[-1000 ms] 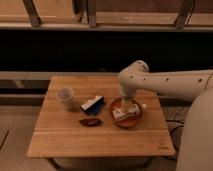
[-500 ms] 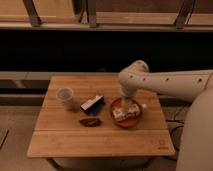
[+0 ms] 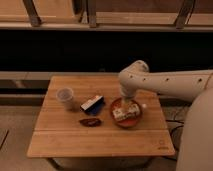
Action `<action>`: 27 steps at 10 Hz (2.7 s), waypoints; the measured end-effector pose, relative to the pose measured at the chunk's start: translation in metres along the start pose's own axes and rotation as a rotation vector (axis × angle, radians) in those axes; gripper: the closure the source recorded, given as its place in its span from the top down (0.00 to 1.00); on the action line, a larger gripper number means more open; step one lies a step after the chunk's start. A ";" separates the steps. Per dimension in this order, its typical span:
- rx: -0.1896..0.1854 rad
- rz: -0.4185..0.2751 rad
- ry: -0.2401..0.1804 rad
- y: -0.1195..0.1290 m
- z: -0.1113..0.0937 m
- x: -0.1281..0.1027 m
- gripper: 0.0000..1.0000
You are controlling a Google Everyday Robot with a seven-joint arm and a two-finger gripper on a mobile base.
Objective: Move the arm in a circular motion
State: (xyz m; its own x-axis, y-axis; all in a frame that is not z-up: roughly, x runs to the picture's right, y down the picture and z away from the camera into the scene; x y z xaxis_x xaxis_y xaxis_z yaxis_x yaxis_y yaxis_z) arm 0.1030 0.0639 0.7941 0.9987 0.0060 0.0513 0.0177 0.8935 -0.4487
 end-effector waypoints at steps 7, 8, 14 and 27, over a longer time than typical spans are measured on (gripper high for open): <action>0.068 -0.028 0.119 -0.056 -0.039 0.075 0.80; 0.085 -0.055 0.147 -0.074 -0.054 0.094 0.80; 0.062 -0.448 0.017 -0.147 -0.070 0.021 0.80; -0.009 -0.144 0.229 -0.047 -0.046 0.098 0.80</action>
State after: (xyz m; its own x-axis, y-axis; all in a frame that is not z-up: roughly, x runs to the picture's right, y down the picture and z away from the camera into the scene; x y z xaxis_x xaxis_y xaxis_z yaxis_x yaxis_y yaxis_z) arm 0.2022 0.0014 0.7792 0.9707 -0.2235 -0.0879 0.1596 0.8739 -0.4591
